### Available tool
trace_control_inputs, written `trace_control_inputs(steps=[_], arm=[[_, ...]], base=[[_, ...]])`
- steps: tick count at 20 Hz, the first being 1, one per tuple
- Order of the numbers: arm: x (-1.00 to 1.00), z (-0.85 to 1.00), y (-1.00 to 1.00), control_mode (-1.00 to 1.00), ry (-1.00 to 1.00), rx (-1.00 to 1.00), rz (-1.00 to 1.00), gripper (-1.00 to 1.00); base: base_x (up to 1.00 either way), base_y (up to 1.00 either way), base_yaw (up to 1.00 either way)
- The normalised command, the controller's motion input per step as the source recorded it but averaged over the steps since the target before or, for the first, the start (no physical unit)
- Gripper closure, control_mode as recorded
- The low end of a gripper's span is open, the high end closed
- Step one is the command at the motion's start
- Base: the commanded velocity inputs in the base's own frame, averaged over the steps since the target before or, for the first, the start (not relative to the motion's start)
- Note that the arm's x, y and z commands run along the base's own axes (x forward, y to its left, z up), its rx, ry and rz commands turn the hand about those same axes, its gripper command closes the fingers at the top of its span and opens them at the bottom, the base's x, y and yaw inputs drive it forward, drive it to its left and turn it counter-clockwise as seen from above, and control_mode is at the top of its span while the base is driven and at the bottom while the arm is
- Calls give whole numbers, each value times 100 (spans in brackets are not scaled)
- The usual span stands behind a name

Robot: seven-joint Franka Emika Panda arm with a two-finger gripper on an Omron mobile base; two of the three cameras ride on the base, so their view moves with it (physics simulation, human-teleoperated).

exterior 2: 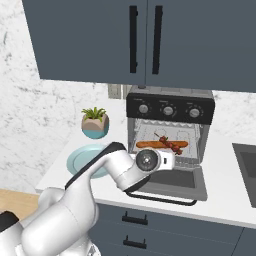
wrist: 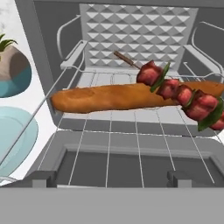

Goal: Pick up the kebab skewer and baguette bread, and place them inside the toaster oven. Close the toaster oven door and start by setting the timer.

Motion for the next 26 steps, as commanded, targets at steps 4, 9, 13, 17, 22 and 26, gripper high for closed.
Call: trace_control_inputs(steps=[4,9,13,17,22,26], arm=[[0,-12,0,-100,0,2,0,-100],[0,-4,-1,-100,0,3,0,-100],[0,-6,0,-100,0,1,0,-100],[3,-9,0,-100,0,0,0,-100],[10,-6,0,-100,0,0,0,-100],[13,-6,0,-100,0,0,0,-100]], base=[[0,0,0],[0,0,0],[0,0,0],[0,0,0],[0,0,0],[0,0,0]])
